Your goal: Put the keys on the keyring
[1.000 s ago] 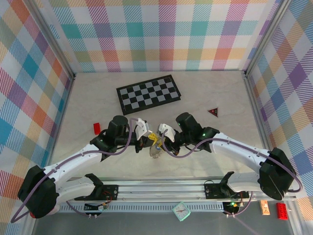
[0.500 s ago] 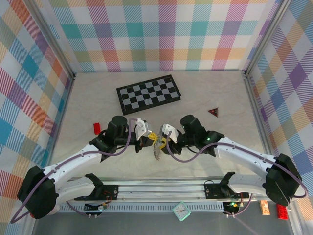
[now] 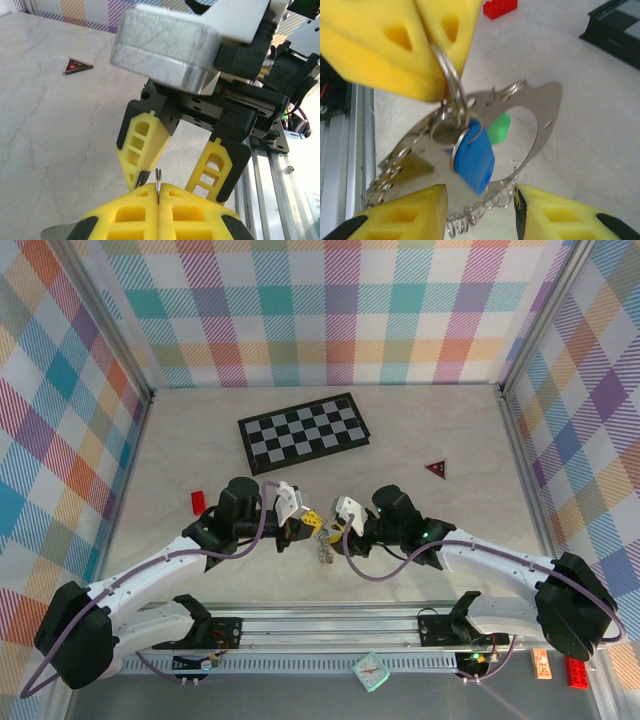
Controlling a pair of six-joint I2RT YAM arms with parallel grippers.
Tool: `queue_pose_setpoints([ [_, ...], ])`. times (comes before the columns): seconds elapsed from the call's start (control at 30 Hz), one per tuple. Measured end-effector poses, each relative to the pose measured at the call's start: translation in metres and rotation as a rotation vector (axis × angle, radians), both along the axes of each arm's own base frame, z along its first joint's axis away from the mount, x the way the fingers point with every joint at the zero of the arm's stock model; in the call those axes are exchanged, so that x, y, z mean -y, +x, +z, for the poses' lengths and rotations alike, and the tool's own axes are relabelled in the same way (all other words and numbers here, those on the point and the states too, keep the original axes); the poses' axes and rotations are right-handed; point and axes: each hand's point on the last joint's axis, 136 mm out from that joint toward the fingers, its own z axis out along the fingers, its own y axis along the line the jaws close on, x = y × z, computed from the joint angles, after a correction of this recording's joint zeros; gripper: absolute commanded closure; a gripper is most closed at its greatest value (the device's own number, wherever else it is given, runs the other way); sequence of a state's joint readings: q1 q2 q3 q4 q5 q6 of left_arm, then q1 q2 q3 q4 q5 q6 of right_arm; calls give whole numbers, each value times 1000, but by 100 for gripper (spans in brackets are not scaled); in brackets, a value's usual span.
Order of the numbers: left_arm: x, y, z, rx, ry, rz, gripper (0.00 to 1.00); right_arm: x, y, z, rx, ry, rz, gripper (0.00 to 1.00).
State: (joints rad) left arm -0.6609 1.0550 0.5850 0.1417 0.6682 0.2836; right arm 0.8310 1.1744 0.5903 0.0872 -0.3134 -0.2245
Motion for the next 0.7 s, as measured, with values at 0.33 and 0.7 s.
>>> queue_pose_setpoints([
  [0.33,0,0,0,0,0,0,100,-7,6,17,73,77,-1,64],
  [0.7,0,0,0,-1,0,0,100,-11,10,17,84,91,2,85],
])
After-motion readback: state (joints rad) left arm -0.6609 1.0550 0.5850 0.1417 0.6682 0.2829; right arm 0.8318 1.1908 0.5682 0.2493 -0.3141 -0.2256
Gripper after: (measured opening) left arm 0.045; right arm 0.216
